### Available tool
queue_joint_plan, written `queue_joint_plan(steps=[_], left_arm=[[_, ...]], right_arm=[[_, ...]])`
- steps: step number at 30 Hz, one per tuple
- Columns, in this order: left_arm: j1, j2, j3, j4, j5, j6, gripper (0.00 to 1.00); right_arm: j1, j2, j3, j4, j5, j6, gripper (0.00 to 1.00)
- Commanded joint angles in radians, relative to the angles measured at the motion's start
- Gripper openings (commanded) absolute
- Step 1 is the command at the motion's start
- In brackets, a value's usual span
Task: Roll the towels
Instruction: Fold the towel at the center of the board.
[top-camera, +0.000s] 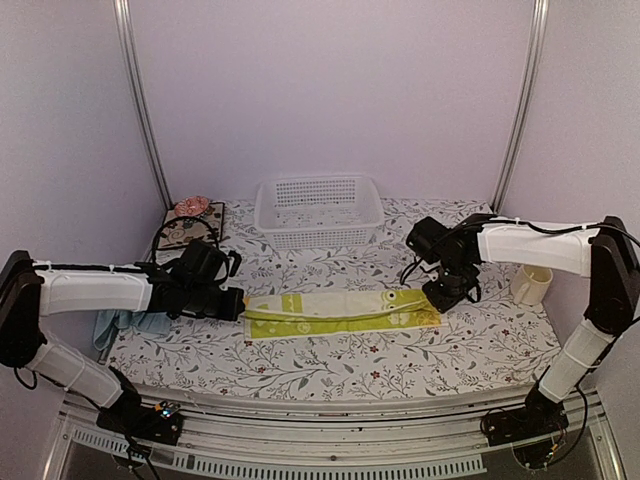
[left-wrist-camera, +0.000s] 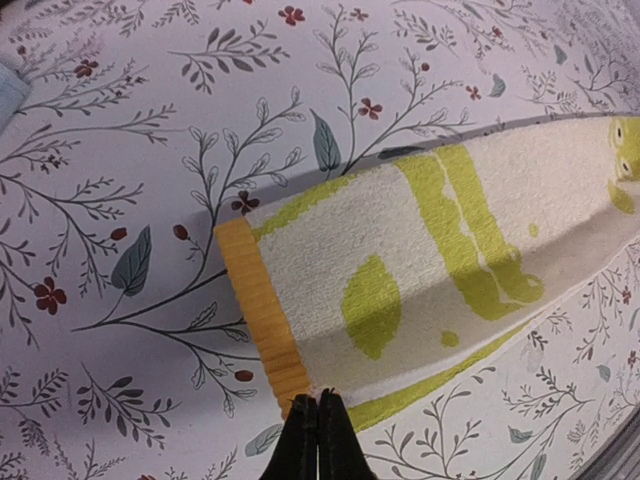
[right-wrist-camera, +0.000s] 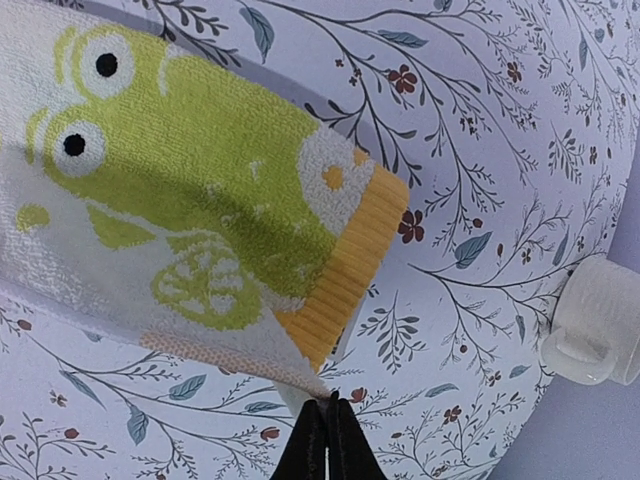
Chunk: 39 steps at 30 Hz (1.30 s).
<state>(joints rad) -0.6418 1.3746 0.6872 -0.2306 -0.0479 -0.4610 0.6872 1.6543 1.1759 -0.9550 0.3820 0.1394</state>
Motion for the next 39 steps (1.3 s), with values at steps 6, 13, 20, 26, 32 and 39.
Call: queue_joint_plan(steps=[6, 13, 20, 26, 32, 39], left_arm=[[-0.022, 0.009, -0.019, 0.006, 0.061, 0.006, 0.02], [-0.024, 0.001, -0.014, -0.026, 0.072, 0.024, 0.29], [-0.023, -0.073, -0.048, -0.002, 0.084, 0.034, 0.66], [-0.021, -0.007, 0.004, 0.044, 0.03, 0.031, 0.72], [-0.02, 0.119, 0.078, 0.05, -0.005, -0.006, 0.61], [-0.022, 0.144, 0.088, 0.084, -0.002, -0.014, 0.49]], right_arm=[[0.002, 0.033, 0.025, -0.019, -0.014, 0.013, 0.11], [0.002, 0.043, 0.023, -0.013, -0.019, 0.008, 0.26], [-0.008, 0.052, 0.011, 0.023, -0.038, 0.006, 0.47], [-0.136, -0.007, 0.022, 0.122, -0.274, 0.026, 0.61], [-0.255, -0.013, -0.008, 0.222, -0.426, 0.053, 0.63], [-0.341, -0.022, -0.067, 0.313, -0.519, 0.095, 0.63]])
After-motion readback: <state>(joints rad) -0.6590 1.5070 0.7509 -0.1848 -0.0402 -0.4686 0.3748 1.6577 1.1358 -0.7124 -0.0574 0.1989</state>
